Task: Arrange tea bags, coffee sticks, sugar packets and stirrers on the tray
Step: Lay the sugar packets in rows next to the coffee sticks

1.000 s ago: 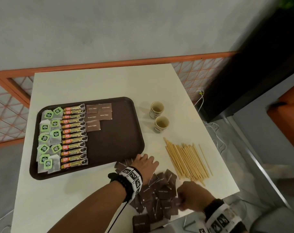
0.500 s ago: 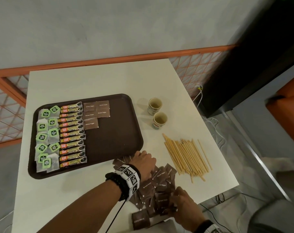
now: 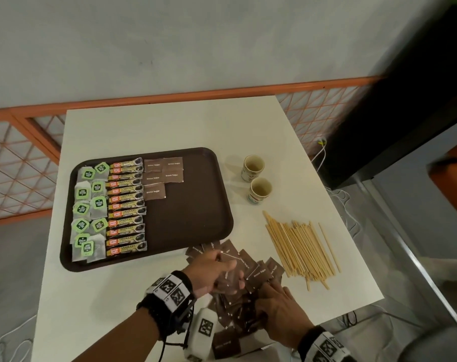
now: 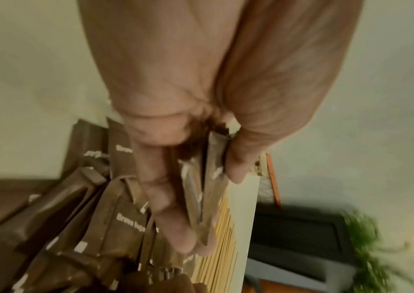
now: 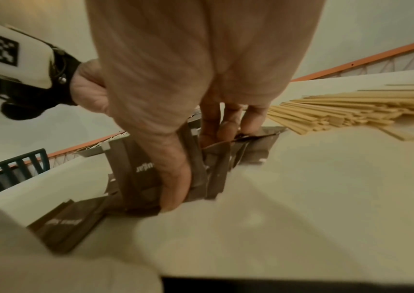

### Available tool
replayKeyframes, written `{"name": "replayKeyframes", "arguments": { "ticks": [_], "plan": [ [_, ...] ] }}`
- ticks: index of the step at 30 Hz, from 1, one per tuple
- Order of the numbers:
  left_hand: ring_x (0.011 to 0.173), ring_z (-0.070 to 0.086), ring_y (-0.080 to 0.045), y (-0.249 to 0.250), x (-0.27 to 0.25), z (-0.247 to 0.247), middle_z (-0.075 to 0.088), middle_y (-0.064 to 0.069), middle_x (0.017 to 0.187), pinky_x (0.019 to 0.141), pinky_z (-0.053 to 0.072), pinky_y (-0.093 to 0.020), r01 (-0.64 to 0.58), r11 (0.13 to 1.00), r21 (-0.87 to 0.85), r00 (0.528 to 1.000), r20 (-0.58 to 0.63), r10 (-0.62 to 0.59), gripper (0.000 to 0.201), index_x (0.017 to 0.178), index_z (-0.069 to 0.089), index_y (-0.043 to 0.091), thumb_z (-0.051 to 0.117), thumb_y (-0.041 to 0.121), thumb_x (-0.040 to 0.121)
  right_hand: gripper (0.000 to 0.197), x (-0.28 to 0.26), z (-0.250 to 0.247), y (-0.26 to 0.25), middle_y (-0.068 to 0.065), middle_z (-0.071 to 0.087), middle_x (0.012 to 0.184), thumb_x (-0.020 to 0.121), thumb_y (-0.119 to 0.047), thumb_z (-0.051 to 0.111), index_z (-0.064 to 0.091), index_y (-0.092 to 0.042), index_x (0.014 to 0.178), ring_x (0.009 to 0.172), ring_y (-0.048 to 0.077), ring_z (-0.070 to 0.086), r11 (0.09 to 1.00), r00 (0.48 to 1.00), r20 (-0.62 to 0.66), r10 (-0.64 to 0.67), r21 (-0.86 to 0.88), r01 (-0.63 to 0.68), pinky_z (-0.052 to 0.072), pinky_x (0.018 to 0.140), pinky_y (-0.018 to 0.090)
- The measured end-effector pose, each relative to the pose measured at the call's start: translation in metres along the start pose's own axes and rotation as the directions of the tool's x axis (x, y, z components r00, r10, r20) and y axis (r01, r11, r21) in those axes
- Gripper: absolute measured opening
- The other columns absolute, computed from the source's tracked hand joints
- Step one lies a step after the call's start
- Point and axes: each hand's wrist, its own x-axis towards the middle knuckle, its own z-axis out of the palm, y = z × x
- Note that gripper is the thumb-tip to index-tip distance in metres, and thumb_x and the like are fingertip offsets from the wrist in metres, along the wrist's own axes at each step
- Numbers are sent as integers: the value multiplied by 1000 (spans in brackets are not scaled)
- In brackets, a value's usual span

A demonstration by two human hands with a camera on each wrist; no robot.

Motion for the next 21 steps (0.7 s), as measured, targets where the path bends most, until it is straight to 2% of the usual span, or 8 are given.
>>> {"name": "replayKeyframes", "arguments": {
  "ticks": [2,5,9,12,14,16,19,21],
  "plan": [
    [94,69,-40,-3,-6,-4,70,-26,102,77,58,-50,29,994,-104,998,54,-24,17,113,51,-1,49,9,100,18,3,-2,3,-9,48,119,90,-32,58,65,-30,107,115,13,32,1000,999,36,2,-22,-1,33,95,32],
    [87,68,-38,-8,-10,-10,68,-25,94,78,56,-53,30,982,-188,998,69,-17,9,107,48,3,45,3,98,15,4,-1,7,-10,50,121,91,-26,59,66,-29,103,110,13,45,999,998,57,-24,29,22,38,94,26],
    [74,63,-29,-14,-13,-18,62,-13,80,69,55,-44,-13,984,-177,999,50,22,36,125,50,17,40,-1,96,10,3,0,14,-17,55,123,85,-26,70,71,-28,95,102,2,58,971,995,101,11,237,-35,53,90,22],
    [73,62,-25,-14,-16,-22,60,-10,80,67,54,-40,-15,990,-142,998,60,24,29,115,59,10,39,1,96,20,0,-18,18,-15,70,97,74,-38,78,72,-26,89,85,3,67,884,983,156,96,441,-156,59,76,28],
    [75,63,-25,-15,-17,-21,61,-10,83,69,54,-40,0,988,-157,998,67,11,22,107,60,9,42,5,97,16,1,-45,12,-12,69,78,68,-35,83,70,-29,74,74,5,65,835,972,181,150,504,-222,57,71,30],
    [78,65,-25,-13,-20,-15,63,-11,87,71,55,-43,29,980,-196,995,95,-11,15,103,61,11,50,20,97,16,9,-76,-1,-11,70,74,66,-30,85,69,-30,70,70,6,64,776,967,225,120,586,-233,54,73,31],
    [99,66,-30,-6,-25,-7,69,-13,107,82,54,-49,87,964,-249,982,186,-41,50,103,70,17,44,59,93,25,33,-108,-30,-2,76,91,69,-31,82,76,-22,92,84,12,71,708,980,201,-5,692,-138,56,86,36],
    [116,61,-35,-1,-29,-7,66,-15,126,91,52,-52,114,945,-307,966,256,-34,73,121,68,18,34,74,88,39,52,-118,-49,-10,75,100,69,-40,79,73,-32,106,91,6,70,773,985,166,-48,631,-68,55,91,34]
  ]
}}
